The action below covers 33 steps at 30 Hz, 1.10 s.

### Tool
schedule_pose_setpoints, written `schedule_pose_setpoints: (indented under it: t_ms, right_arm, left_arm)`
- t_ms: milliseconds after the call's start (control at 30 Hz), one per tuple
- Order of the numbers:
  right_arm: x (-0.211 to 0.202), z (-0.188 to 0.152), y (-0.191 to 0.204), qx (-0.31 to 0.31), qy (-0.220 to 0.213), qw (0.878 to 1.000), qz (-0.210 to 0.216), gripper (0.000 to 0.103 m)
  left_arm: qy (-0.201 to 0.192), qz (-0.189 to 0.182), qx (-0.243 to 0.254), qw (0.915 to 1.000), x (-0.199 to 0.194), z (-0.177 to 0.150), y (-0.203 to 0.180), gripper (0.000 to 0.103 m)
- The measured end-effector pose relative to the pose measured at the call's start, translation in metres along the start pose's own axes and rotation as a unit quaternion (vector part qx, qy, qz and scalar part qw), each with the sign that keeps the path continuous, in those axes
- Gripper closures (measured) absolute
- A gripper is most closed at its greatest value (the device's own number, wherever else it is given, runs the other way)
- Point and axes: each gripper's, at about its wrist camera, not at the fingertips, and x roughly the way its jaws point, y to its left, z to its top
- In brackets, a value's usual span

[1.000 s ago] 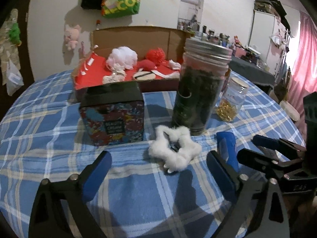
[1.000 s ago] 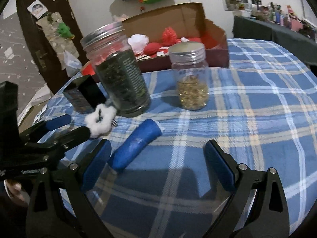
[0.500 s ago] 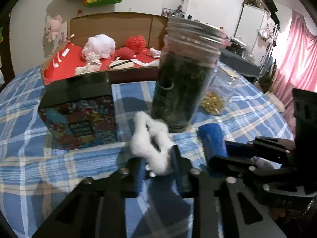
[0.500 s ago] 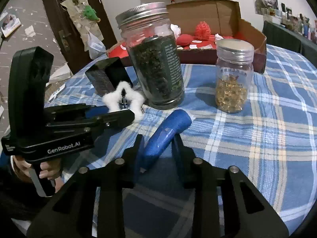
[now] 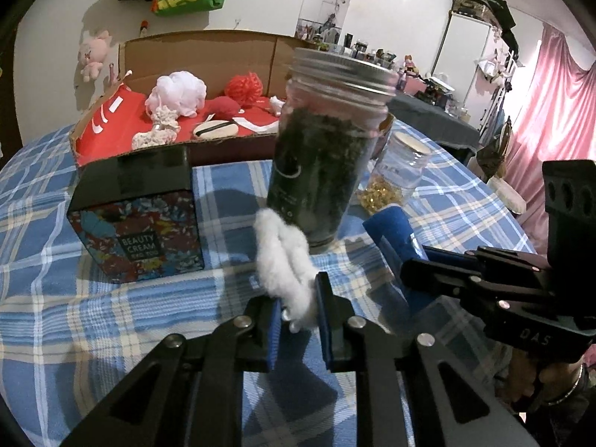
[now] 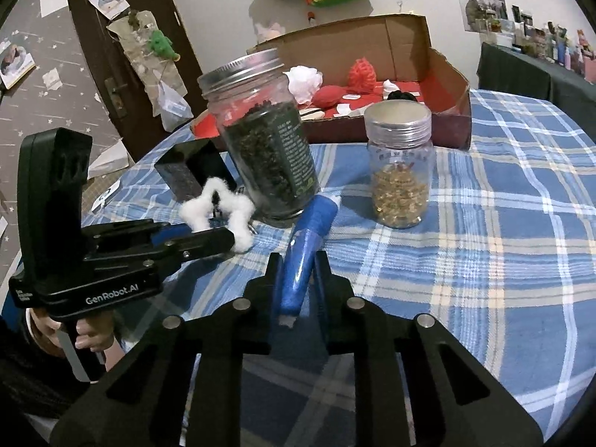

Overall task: Organize soft objects
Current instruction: 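Carry the blue cylinder and white star scrunchie up over the cardboard box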

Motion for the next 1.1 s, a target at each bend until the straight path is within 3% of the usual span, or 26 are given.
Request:
schedule_pose_setpoints:
  t_ms: [633, 833, 1100]
  right_arm:
    - [-0.006, -0.001, -0.011, 0.021, -0.001, 1.0, 0.001, 0.09]
    - [-0.011, -0.002, -0.017, 0.029, -0.002, 1.0, -0.003, 0.09]
    - [-0.017, -0.002, -0.023, 0.033, -0.001, 0.999, -0.012, 0.09]
  left_arm:
    - [-0.002, -0.005, -0.007, 1.0, -0.008, -0.001, 0.0, 0.085]
    - [0.002, -0.032, -0.036, 0.9988, -0.016, -0.003, 0.016, 0.085]
    - [-0.004, -0.019, -0.042, 0.9989, -0.032, -0.007, 0.027, 0.085]
